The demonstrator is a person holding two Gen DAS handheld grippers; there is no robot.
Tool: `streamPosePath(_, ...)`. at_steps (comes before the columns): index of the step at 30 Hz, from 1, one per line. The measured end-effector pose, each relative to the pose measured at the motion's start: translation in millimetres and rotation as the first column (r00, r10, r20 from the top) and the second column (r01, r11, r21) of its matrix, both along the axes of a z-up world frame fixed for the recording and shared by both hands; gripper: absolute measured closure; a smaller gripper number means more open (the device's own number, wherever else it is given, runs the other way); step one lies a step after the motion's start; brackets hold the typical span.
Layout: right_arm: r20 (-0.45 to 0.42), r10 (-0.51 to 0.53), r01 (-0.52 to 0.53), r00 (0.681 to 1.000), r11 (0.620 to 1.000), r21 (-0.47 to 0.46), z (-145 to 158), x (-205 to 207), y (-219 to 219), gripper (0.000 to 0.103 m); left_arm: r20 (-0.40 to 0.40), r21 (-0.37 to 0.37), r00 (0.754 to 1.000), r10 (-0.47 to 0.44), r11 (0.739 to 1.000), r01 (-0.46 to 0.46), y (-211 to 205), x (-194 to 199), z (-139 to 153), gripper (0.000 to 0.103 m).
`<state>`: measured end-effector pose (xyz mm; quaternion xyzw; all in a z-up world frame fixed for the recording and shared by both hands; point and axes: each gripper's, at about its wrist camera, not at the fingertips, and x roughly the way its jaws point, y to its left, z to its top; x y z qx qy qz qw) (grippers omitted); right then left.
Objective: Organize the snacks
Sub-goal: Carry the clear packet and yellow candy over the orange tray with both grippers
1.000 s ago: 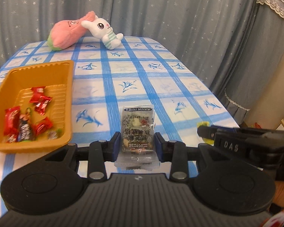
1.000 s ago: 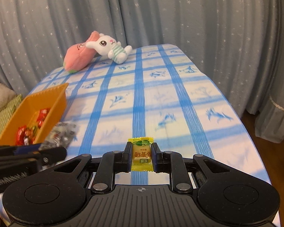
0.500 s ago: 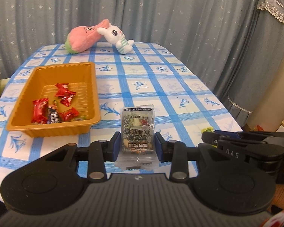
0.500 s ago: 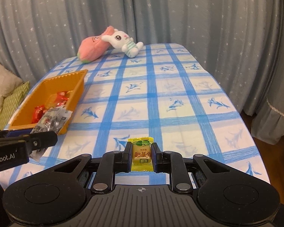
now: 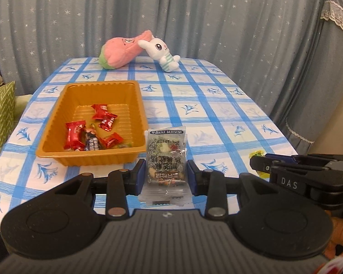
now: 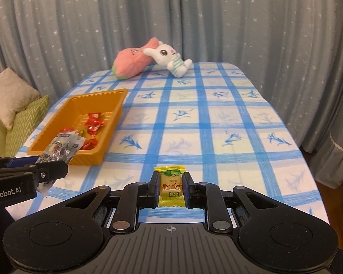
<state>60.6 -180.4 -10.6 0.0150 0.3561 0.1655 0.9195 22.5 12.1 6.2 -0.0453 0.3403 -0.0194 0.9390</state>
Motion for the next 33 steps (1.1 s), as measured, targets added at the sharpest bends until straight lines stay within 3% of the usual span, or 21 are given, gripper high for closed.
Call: streamPosePath(33,0.037,0.2,-0.201,0.979,0.98,0.01,2,11,99,0.083,0.012,-0.001,0.985,0.171,0.985,-0.171,91,-5,5,0.069)
